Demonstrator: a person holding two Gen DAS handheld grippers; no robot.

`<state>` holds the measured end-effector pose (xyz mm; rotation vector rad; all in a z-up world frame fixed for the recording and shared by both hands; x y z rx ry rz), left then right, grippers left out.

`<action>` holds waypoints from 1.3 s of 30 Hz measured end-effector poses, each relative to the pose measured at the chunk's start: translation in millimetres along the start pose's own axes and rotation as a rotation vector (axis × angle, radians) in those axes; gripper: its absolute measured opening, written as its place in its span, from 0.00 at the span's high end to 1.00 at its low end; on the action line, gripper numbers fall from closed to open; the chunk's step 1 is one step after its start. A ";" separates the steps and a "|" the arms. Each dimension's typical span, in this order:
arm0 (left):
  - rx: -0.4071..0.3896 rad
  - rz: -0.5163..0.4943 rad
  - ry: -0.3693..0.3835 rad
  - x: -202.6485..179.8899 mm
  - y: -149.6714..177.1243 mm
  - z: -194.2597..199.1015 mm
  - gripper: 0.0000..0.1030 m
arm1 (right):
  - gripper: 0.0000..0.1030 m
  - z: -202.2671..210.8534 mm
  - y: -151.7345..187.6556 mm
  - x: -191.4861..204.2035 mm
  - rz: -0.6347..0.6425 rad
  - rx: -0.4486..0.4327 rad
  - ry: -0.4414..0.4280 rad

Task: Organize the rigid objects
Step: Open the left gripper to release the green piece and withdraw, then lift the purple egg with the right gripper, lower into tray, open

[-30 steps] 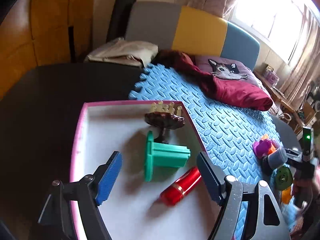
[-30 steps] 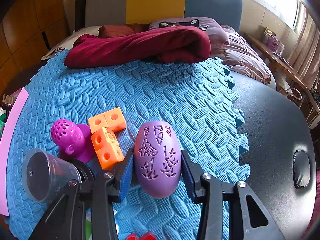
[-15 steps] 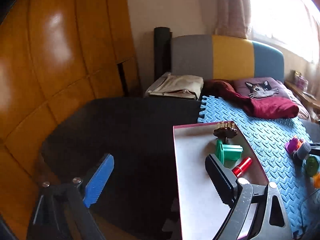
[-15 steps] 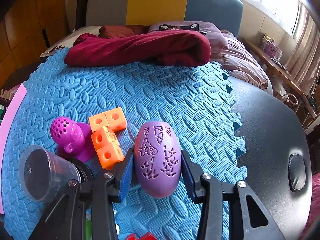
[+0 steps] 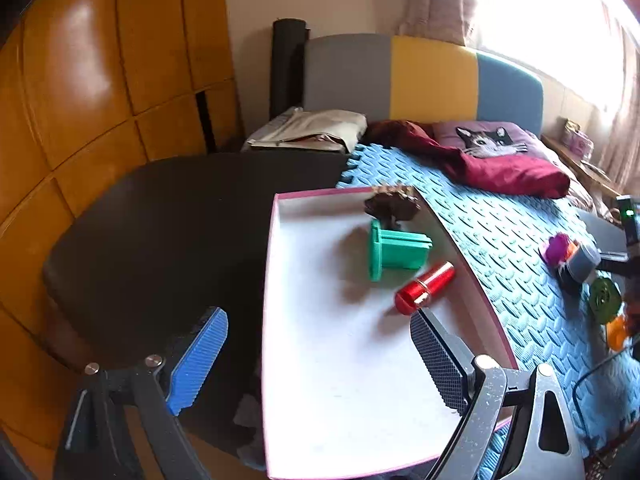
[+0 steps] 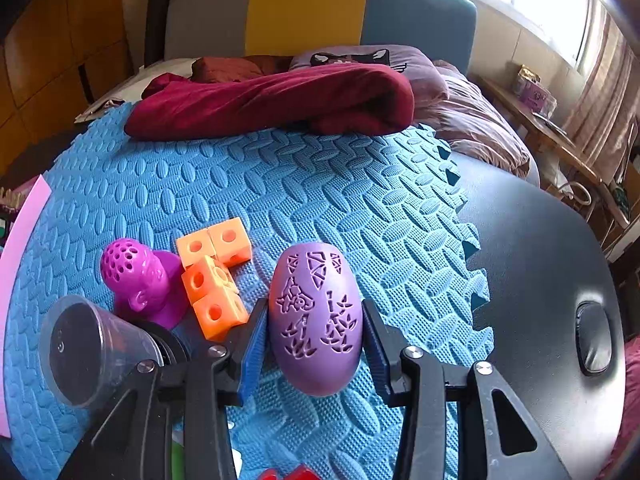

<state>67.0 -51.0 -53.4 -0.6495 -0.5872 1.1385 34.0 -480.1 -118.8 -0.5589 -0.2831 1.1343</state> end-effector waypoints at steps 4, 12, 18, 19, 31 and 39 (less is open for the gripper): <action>-0.001 -0.015 0.009 -6.7 0.0 -0.9 0.09 | 0.57 1.0 -2.5 -0.9 -0.018 -0.007 -0.018; -0.005 -0.018 0.008 -8.9 -1.6 0.3 0.09 | 0.57 25.4 -19.1 -7.1 -0.081 -0.120 -0.065; 0.004 -0.024 0.011 -10.4 -1.8 -3.2 0.09 | 0.57 51.3 -32.2 -2.1 -0.111 -0.208 -0.113; 0.007 -0.026 0.011 -10.6 -1.2 -4.2 0.09 | 0.57 54.3 -33.0 0.6 -0.113 -0.210 -0.128; 0.052 0.039 0.003 9.5 9.3 -21.5 0.09 | 0.57 108.5 -23.6 110.7 0.098 -0.220 -0.320; 0.057 0.113 -0.034 42.6 14.9 -24.0 0.09 | 0.57 121.8 30.7 252.4 0.337 -0.132 -0.525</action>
Point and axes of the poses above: each gripper's, at about its wrist camera, not at the fingertips, and z roughly against the way its jaws point, x to its left, y to its underside, the point moved 7 cm from there along -z, roughly the way its jaws point, and after that the axes turned 2 degrees about -z, right-handed, at the moved point
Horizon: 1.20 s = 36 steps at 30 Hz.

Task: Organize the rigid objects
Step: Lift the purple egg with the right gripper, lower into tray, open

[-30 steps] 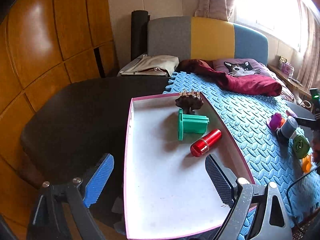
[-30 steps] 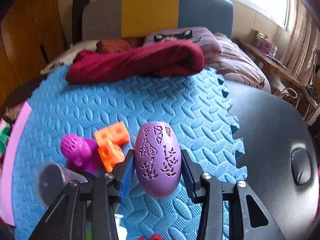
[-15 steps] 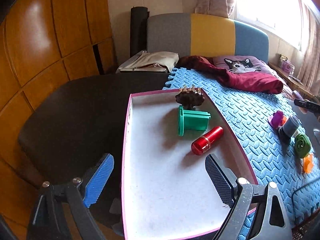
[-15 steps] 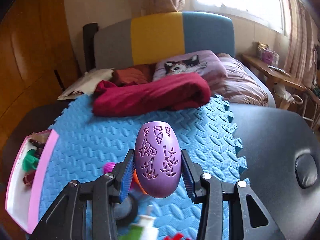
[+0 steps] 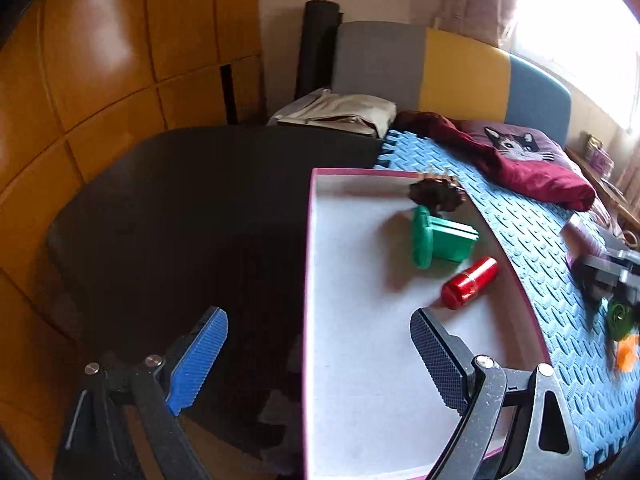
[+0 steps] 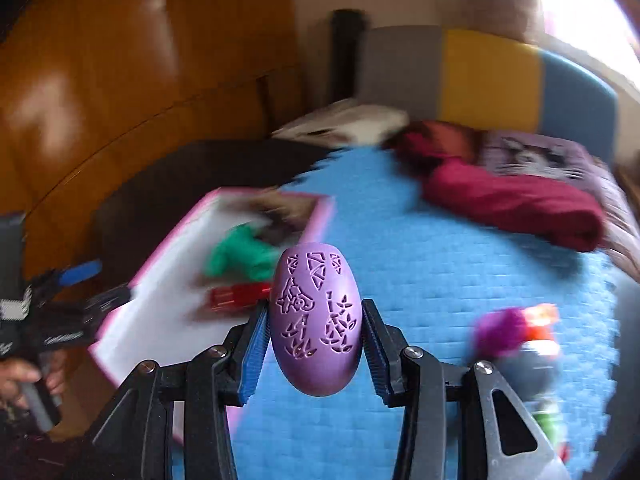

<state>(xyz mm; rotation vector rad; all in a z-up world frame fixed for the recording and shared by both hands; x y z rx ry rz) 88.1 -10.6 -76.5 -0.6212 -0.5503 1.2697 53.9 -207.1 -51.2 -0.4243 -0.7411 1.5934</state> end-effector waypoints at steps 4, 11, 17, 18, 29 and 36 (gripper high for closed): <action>-0.005 0.025 -0.003 10.2 0.6 0.7 0.09 | 0.57 -27.7 14.7 43.8 0.054 0.084 -0.068; -0.002 0.033 0.006 12.2 4.4 -0.3 0.09 | 0.57 -64.2 35.8 66.5 0.116 0.190 -0.035; 0.009 0.012 0.020 3.5 8.1 -1.1 0.09 | 0.56 -76.9 38.6 53.4 0.174 0.199 0.106; 0.008 0.008 0.023 2.0 7.8 -0.8 0.09 | 0.56 -77.0 38.9 52.0 0.164 0.194 0.109; -0.001 -0.029 0.034 -10.1 6.2 1.3 0.09 | 0.48 -57.3 22.8 43.9 0.027 0.094 0.004; -0.001 -0.044 0.040 -15.8 6.6 3.4 0.09 | 0.47 -34.8 18.1 28.8 -0.033 0.040 0.008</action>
Point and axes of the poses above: each gripper's, at about its wrist camera, not at the fingertips, and z roughly against the way its jaws point, x to its left, y to its underside, the point moved 7 cm from there along -z, roughly the way its jaws point, and after that the axes turned 2 degrees about -z, right-handed, at the moved point
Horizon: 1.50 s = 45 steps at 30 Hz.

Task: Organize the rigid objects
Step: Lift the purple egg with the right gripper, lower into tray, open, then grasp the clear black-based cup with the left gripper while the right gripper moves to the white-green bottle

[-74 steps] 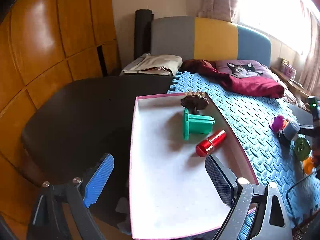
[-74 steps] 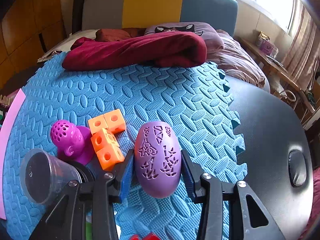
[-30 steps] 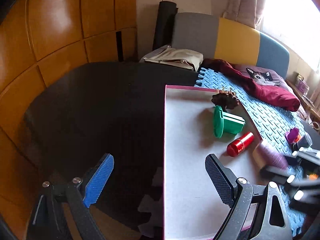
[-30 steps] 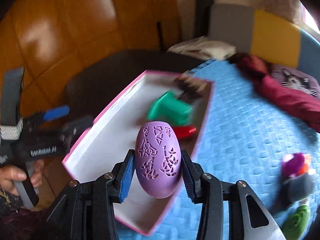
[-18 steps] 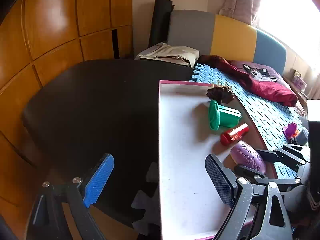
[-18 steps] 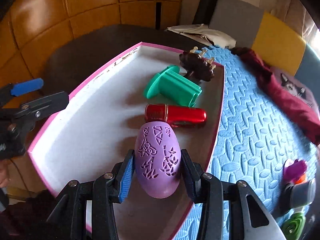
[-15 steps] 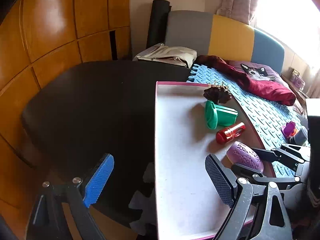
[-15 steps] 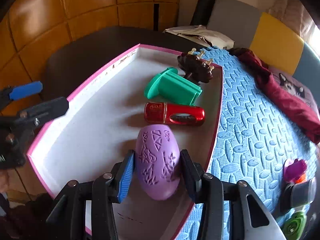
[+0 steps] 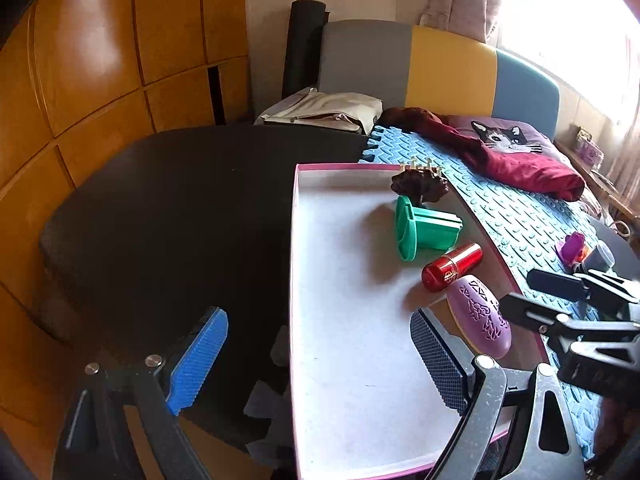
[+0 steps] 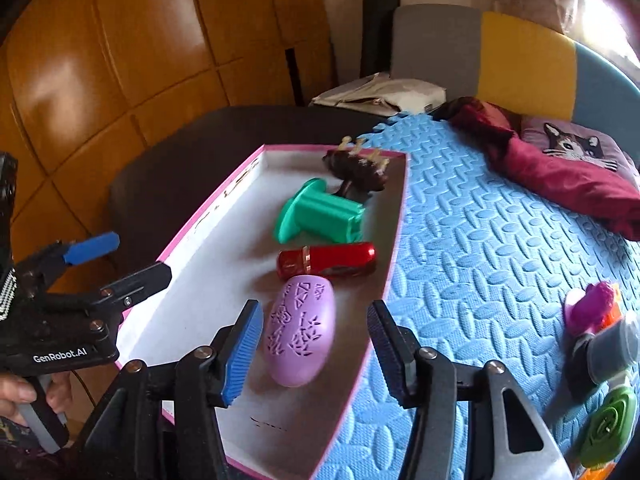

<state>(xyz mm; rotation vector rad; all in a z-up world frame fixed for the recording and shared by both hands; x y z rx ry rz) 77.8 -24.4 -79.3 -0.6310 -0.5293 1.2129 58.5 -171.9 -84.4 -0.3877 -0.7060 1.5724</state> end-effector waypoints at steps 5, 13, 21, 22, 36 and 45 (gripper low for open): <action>0.000 -0.012 0.009 -5.8 -0.8 1.6 0.09 | 0.47 11.1 1.5 -11.6 -0.026 -0.018 0.017; -0.002 -0.031 0.027 -15.1 -2.2 4.7 0.09 | 0.45 33.2 -0.4 -36.8 -0.063 -0.061 0.068; -0.002 -0.050 0.040 -24.2 -4.4 6.9 0.09 | 0.45 61.9 -5.4 -76.5 -0.129 -0.111 0.126; -0.002 -0.054 0.044 -26.0 -5.0 7.3 0.09 | 0.45 66.3 -5.2 -81.4 -0.134 -0.116 0.134; -0.012 -0.102 0.125 -57.6 -16.8 11.0 0.09 | 0.45 139.2 17.2 -205.5 -0.339 -0.226 0.361; -0.035 -0.214 0.248 -123.7 -31.2 17.9 0.09 | 0.45 181.8 67.1 -304.1 -0.819 -0.365 0.422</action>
Point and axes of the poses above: each gripper's, at about its wrist camera, not at the fingertips, and z roughly against the way its jaws point, x to its left, y to its underside, the point moved 7 cm from there along -z, roughly the way its jaws point, and after that the axes turned 2 degrees about -z, right-handed, at the moved point
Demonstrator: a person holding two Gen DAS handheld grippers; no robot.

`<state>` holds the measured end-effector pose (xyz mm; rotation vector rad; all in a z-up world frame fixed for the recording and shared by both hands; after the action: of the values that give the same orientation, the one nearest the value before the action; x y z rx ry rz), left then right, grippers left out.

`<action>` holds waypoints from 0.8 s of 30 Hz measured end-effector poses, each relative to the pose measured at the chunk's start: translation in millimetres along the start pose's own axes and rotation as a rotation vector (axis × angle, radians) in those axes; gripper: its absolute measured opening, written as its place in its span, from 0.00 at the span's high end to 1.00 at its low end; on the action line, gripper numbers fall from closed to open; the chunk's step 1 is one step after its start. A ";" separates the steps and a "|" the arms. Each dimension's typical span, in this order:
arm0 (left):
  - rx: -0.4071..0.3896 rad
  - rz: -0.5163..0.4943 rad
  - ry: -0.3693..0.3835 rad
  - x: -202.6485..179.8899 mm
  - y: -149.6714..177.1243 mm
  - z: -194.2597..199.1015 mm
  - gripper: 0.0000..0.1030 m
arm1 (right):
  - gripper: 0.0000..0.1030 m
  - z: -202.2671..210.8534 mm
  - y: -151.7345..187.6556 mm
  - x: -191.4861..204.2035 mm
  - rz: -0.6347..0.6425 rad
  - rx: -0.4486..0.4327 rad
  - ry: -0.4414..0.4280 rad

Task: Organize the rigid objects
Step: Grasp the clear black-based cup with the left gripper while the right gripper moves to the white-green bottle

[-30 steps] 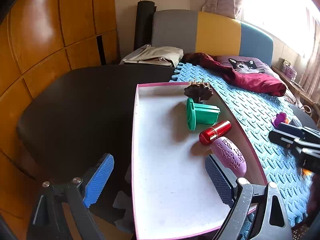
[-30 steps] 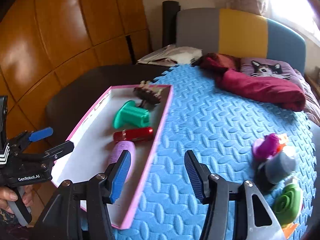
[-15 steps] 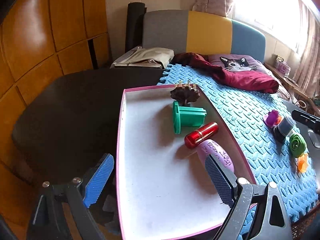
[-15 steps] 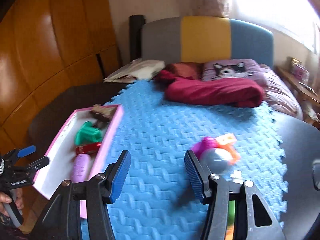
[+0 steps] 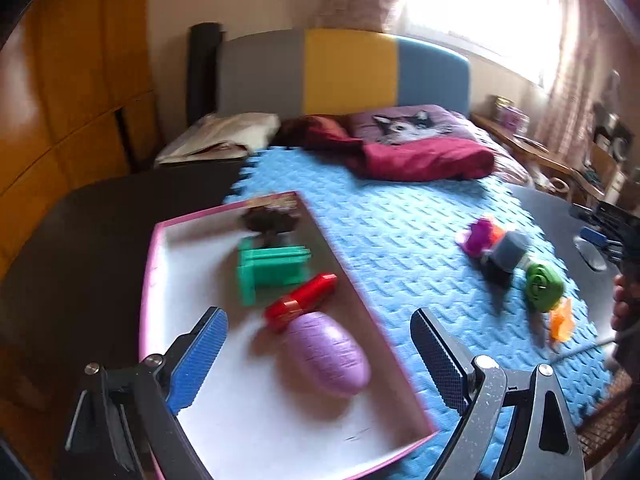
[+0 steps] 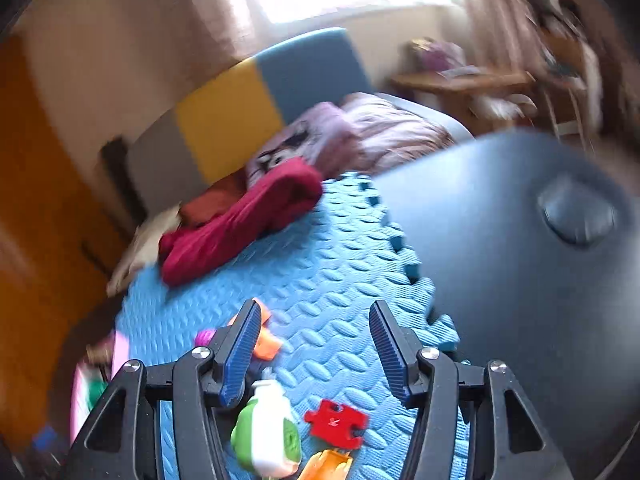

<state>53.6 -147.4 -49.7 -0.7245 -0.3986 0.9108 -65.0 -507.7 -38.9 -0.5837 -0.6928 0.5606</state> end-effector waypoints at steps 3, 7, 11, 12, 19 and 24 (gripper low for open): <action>0.005 -0.037 0.051 -28.5 -7.6 -9.9 0.09 | 0.45 -1.6 0.5 -7.8 -0.047 0.012 -0.011; 0.004 -0.108 0.093 -67.0 -17.7 -26.4 0.12 | 0.45 -2.4 1.7 -5.4 -0.040 0.025 -0.023; 0.013 -0.134 0.164 -101.9 -28.8 -43.7 0.18 | 0.44 -4.9 6.0 -0.7 -0.024 0.044 -0.034; 0.012 -0.138 0.183 -110.7 -31.3 -46.8 0.18 | 0.44 -4.8 6.4 -0.2 -0.025 0.045 -0.034; 0.041 -0.188 0.257 -165.1 -43.9 -77.4 0.18 | 0.44 -3.3 4.6 -4.5 -0.064 0.041 -0.059; 0.070 -0.190 0.277 -189.5 -48.8 -98.8 0.18 | 0.44 -4.5 4.6 -5.3 -0.082 0.055 -0.072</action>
<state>33.3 -362.5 -86.6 -0.7241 -0.1853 0.6315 -66.5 -509.3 -47.0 -0.4838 -0.7637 0.5242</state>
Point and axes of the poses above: each gripper's, at about its wrist camera, not at the fingertips, and z roughly against the way its jaws point, x to its left, y to its underside, the point moved 7 cm from there along -z, roughly the way its jaws point, and after that the axes turned 2 degrees about -z, right-handed, at the moved point
